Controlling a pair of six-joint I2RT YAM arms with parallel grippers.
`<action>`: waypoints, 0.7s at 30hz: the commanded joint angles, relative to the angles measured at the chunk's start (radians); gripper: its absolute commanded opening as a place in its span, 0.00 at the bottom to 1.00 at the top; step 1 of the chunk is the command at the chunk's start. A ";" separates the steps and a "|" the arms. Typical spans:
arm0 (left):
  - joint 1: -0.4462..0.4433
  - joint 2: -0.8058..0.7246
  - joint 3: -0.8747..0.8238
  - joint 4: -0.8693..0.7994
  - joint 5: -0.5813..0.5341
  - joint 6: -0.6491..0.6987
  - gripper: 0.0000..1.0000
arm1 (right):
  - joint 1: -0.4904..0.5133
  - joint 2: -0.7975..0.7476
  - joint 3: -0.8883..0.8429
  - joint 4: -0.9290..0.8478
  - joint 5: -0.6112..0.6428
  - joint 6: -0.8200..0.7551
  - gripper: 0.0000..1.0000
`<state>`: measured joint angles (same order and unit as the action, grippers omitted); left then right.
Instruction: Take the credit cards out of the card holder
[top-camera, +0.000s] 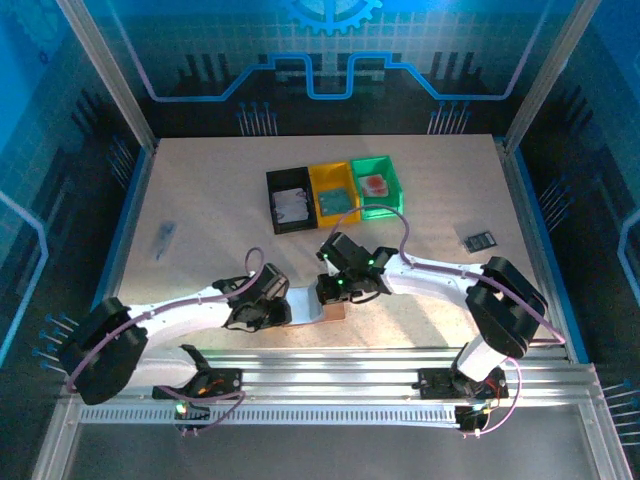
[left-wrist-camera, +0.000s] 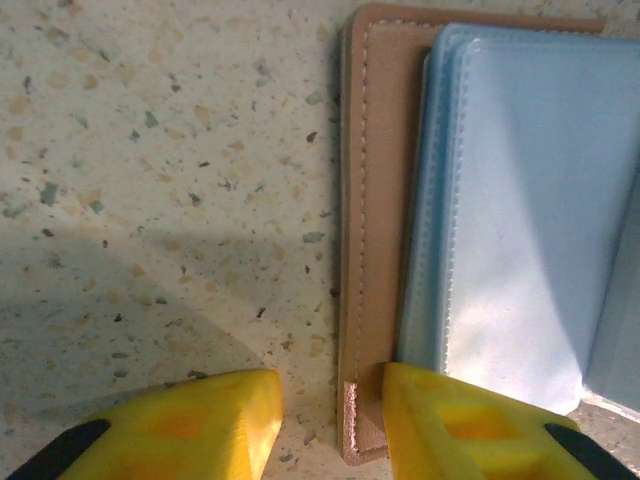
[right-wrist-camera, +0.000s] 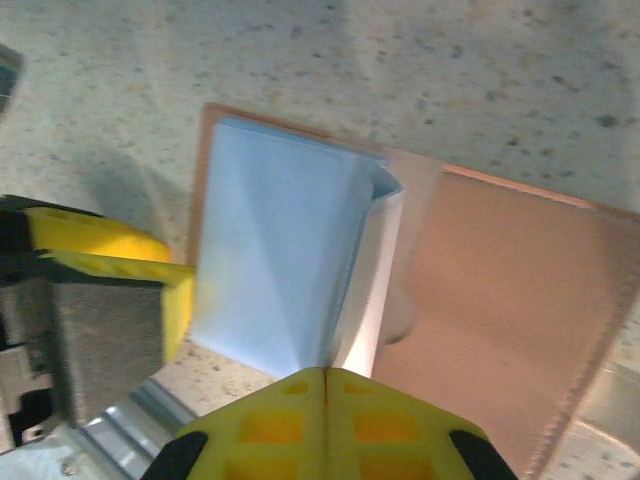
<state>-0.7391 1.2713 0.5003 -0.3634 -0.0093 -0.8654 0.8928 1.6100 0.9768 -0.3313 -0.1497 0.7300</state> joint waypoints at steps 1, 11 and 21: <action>-0.028 0.030 -0.062 0.193 0.063 0.000 0.37 | 0.027 -0.005 0.008 0.049 -0.065 0.019 0.00; -0.028 -0.076 -0.068 0.153 0.034 -0.006 0.46 | 0.039 0.053 0.002 0.117 -0.103 0.040 0.00; -0.026 -0.147 -0.044 0.103 0.017 -0.007 0.49 | 0.034 0.068 -0.025 0.123 -0.072 0.036 0.00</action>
<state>-0.7597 1.1465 0.4496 -0.2623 -0.0036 -0.8661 0.9180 1.6825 0.9741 -0.2031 -0.2440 0.7601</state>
